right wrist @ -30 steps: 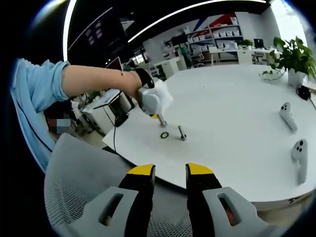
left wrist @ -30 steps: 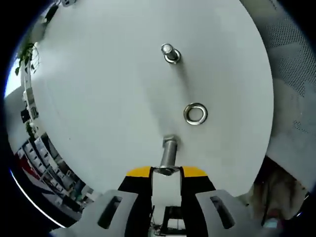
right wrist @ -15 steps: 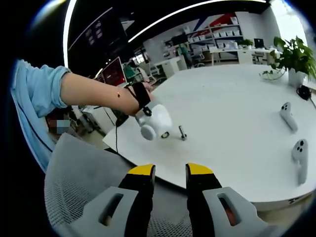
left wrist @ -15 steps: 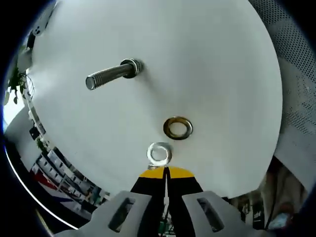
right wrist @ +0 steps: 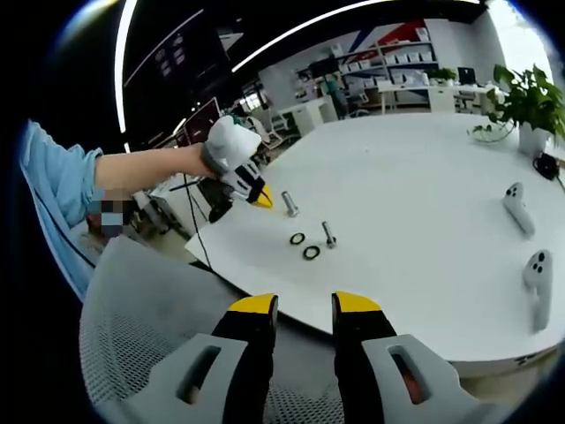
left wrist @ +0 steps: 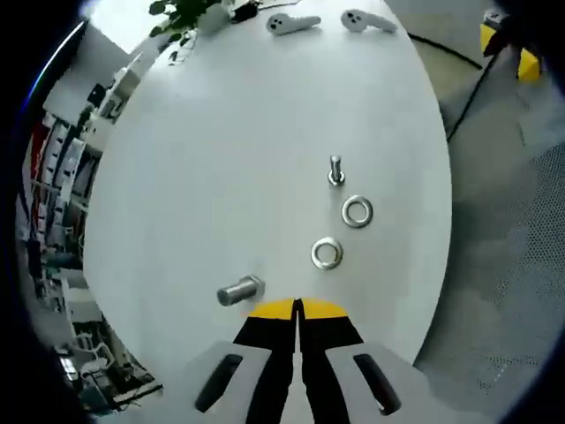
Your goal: Place the washer onto the threaded stud by aligning its center hole with the stud, sliding it down to the base, and recovering from edge contact or off-axis alignment until the washer reaches the visible bottom stop.
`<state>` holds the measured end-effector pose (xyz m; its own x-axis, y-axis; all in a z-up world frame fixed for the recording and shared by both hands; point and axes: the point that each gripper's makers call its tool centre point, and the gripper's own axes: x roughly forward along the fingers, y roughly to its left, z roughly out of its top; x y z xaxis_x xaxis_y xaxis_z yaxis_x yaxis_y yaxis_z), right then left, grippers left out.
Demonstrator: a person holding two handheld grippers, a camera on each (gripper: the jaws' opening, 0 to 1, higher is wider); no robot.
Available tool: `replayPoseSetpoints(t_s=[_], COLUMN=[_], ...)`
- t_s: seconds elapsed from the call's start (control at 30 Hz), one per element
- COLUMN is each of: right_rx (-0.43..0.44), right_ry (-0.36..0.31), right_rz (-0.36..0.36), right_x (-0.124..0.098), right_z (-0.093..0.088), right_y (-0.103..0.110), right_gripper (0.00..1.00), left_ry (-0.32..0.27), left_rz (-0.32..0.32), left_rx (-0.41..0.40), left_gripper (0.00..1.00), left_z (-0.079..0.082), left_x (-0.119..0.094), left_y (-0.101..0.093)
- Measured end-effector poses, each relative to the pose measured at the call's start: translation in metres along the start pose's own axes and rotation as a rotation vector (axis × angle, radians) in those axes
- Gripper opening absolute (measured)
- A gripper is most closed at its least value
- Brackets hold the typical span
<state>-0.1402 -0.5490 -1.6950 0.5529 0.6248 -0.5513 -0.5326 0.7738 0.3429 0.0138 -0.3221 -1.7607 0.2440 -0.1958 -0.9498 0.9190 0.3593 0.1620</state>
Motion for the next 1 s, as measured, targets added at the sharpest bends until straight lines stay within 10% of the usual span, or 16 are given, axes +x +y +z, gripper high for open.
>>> replayPoseSetpoints(t_s=[0.23,0.6,1.0], right_rx=[-0.001,-0.002,0.001], right_ry=[0.001,0.003,0.003], right_rz=[0.003,0.005,0.002], right_x=[0.0,-0.001,0.0], right_z=[0.0,-0.001,-0.001], right_y=[0.001,0.001,0.0], right_gripper=[0.27,0.27,0.27], left_ry=[-0.203,-0.171,-0.018], left_rz=[-0.086,-0.186,-0.17], left_rx=[-0.133,-0.032,0.153], left_gripper=[0.03,0.27,0.25], left_z=[0.014,0.019,0.019], left_x=[-0.003,0.031,0.08], left_y=[-0.015,-0.033,-0.032])
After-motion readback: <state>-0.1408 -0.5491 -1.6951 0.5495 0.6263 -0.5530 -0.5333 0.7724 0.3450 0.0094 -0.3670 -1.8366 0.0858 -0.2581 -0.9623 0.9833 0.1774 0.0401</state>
